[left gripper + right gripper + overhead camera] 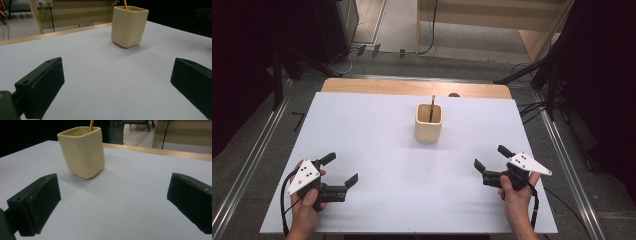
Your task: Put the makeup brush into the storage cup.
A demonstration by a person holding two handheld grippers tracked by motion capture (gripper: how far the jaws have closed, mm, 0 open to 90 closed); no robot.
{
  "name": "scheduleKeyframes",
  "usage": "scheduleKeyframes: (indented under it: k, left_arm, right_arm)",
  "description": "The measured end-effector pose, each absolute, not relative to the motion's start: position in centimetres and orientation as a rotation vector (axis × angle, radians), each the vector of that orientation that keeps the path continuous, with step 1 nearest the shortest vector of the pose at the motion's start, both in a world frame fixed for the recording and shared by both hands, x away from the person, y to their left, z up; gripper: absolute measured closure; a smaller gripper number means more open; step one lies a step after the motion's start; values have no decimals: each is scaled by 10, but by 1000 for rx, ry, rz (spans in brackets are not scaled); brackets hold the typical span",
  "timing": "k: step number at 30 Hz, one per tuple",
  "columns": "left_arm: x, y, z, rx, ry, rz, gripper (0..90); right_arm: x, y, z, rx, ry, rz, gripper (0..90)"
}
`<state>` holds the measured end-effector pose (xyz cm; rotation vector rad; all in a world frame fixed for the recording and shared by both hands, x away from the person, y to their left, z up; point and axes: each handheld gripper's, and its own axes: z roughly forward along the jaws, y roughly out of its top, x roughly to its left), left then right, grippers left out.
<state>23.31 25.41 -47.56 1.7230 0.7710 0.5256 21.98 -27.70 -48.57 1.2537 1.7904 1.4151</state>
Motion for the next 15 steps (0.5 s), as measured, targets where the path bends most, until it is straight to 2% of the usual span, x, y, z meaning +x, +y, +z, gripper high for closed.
scheduleKeyframes:
  k: [15]
  left_arm:
    - [234,252,-475,1724,767,528,0]
  right_arm:
    - [211,-281,-488,1241,1791,1426,0]
